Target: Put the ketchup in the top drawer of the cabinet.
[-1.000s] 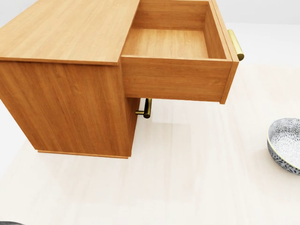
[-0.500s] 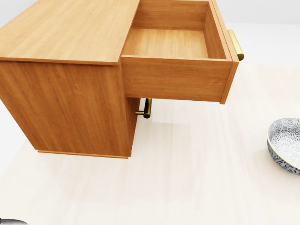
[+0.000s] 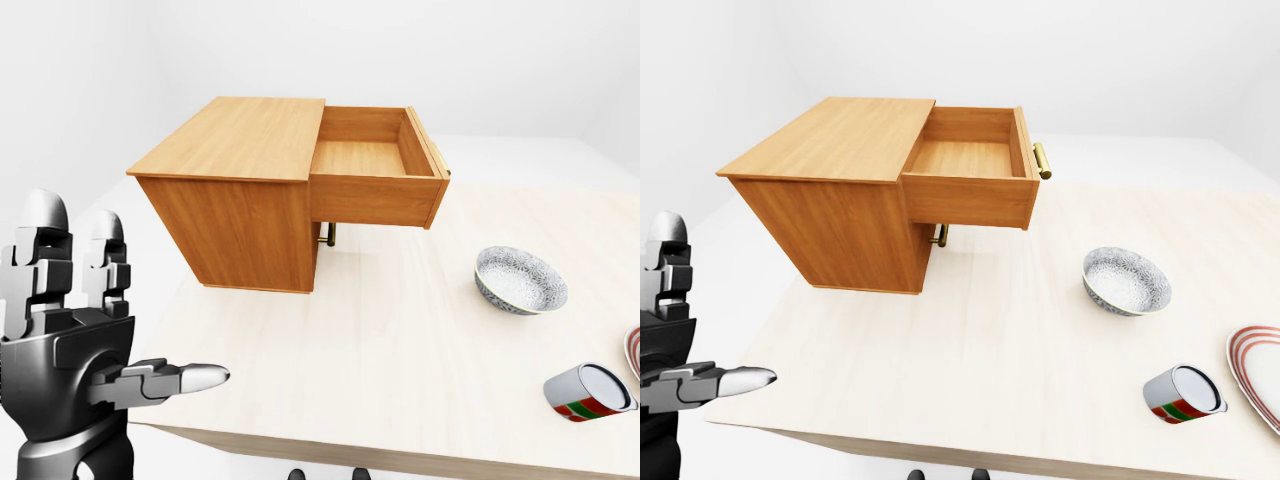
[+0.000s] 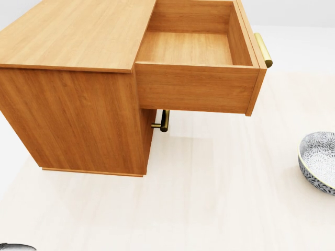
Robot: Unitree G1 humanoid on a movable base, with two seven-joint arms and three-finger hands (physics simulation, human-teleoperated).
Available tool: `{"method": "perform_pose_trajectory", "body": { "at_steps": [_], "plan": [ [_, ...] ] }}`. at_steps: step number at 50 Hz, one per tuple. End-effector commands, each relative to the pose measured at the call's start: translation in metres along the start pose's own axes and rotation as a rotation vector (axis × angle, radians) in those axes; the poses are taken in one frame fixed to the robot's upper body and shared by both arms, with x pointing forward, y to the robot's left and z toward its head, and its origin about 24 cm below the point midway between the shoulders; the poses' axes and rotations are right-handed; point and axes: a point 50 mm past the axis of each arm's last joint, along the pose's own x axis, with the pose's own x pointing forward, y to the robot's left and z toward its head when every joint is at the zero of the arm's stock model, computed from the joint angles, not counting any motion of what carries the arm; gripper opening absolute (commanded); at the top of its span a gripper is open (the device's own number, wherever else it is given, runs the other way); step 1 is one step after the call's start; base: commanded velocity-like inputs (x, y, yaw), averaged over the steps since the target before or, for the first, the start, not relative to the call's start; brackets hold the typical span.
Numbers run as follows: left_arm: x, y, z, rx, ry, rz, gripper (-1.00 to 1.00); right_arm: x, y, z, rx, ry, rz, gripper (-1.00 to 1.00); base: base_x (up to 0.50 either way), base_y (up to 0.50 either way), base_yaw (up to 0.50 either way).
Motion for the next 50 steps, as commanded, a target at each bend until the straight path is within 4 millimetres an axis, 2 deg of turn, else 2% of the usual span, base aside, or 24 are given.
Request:
{"method": "perform_pose_trajectory", "body": {
  "at_steps": [1, 16, 42, 50],
  "plan": [
    [0.0, -0.001, -0.003, -0.002, 0.016, -0.004, 1.0, -0.002, 0.025, -0.017, 0.087, 0.101, 0.051, 1.0, 0.0, 0.0, 0.0],
    [-0.001, -0.002, -0.003, 0.004, 0.02, -0.008, 1.0, -0.005, 0.046, -0.043, 0.171, 0.214, 0.135, 1.0, 0.0, 0.0, 0.0],
    [-0.001, -0.002, -0.001, 0.002, 0.008, -0.008, 1.0, 0.001, 0.072, -0.051, 0.21, 0.249, 0.238, 1.0, 0.0, 0.0, 0.0],
    [-0.001, -0.003, -0.002, 0.002, 0.014, -0.01, 1.0, 0.004, 0.093, -0.052, 0.234, 0.261, 0.317, 1.0, 0.0, 0.0, 0.0]
  ]
}}
